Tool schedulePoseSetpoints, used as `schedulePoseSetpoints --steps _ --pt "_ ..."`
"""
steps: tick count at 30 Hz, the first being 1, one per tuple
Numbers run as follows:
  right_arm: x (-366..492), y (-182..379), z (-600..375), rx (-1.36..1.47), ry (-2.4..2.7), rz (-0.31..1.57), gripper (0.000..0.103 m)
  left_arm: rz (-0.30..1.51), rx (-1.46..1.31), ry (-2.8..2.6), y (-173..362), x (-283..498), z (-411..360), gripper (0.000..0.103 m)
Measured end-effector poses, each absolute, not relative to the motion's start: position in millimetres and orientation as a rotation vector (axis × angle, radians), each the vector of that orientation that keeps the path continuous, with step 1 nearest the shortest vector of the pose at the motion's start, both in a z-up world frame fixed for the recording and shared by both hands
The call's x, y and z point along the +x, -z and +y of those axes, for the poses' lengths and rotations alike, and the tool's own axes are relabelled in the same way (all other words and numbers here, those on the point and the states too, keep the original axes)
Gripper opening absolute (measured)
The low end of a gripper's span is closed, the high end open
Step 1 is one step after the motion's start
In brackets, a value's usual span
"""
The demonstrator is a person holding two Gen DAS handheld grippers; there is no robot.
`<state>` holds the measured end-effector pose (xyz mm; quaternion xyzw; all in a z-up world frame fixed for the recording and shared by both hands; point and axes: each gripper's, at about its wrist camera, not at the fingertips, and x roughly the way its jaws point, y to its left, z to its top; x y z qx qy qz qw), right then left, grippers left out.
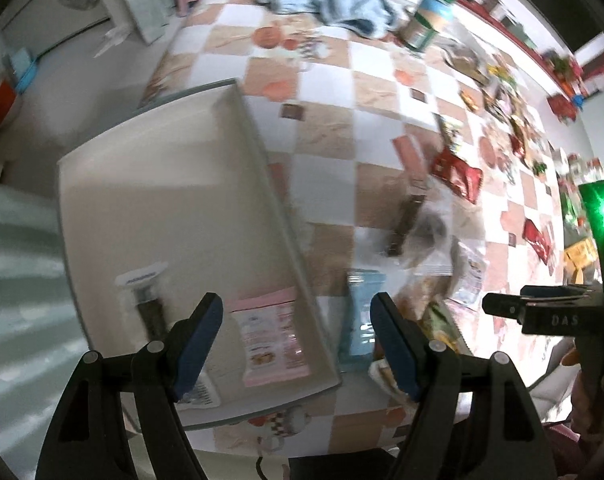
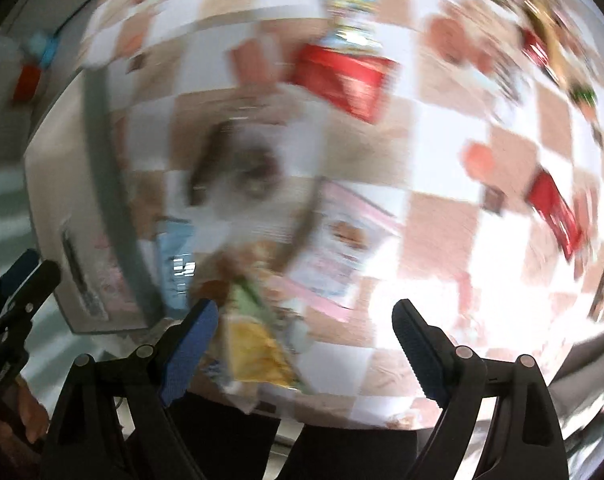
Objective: Organize snacks
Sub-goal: 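Move the left tool to a face-drawing jerky bag while the right tool approaches a red bar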
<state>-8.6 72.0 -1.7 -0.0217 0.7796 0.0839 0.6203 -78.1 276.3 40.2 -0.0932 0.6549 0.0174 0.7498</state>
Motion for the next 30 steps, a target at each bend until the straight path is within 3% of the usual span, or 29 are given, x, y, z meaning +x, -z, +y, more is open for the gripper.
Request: schedulePoseSetpoints --steps 10,30 --pt "-20 18 -8 0.138 -0.015 1.86 0.09 1.471 -0.06 0.062 -27 -46 217 0.08" --pt "-37 13 -74 0.164 0.004 1.887 0.09 1.592 0.174 0.132 43 11 163 0.08"
